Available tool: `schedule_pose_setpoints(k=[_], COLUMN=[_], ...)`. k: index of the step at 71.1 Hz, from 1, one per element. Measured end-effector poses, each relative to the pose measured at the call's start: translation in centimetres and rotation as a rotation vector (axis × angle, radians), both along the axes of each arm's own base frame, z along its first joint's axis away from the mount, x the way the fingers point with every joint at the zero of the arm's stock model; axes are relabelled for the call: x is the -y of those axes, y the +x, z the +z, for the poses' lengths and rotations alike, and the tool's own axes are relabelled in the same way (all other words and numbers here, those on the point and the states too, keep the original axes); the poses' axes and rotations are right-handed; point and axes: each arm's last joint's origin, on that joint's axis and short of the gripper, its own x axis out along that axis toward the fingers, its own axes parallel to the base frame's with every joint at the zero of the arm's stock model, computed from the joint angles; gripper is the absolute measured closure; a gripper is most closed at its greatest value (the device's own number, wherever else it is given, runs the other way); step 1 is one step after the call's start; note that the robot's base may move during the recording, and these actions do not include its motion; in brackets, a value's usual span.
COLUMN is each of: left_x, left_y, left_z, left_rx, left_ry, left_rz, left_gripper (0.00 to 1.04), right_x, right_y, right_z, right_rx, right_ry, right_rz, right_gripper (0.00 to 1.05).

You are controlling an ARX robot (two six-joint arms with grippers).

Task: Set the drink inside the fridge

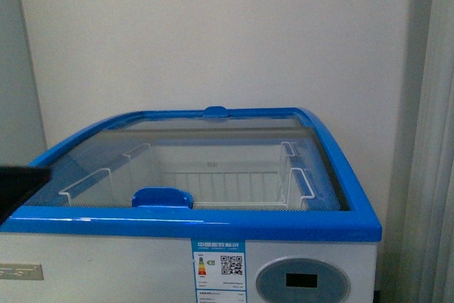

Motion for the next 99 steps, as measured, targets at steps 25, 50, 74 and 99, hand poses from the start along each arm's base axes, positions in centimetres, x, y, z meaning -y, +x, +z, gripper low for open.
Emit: schedule_pose_setpoints(k=[25, 50, 74, 99], left_x=[4.3, 3.5, 3.6, 3.5], left_y=[5.4, 9.5, 14.0, 18.6], left_z=[1.3, 0.2, -0.9, -1.7], left_rx=[0.094, 0.135, 0.125, 0.116], left_ry=[0.45, 0.655, 0.698, 0.695], left_rz=[-0.371, -0.422, -0.417, -0.425], left_gripper=[0.08, 0.08, 0.08, 0.08], right_x=[0.0, 0.0, 0.0, 0.0], right_y=[0.0, 0.0, 0.0, 0.0], right_z=[0.0, 0.0, 0.0, 0.0], right_rx=[0.0, 0.0, 0.0, 0.0], right_ry=[0.0, 0.0, 0.0, 0.0], right_rz=[0.0, 0.0, 0.0, 0.0], right_gripper=[0.66, 0.66, 0.66, 0.66])
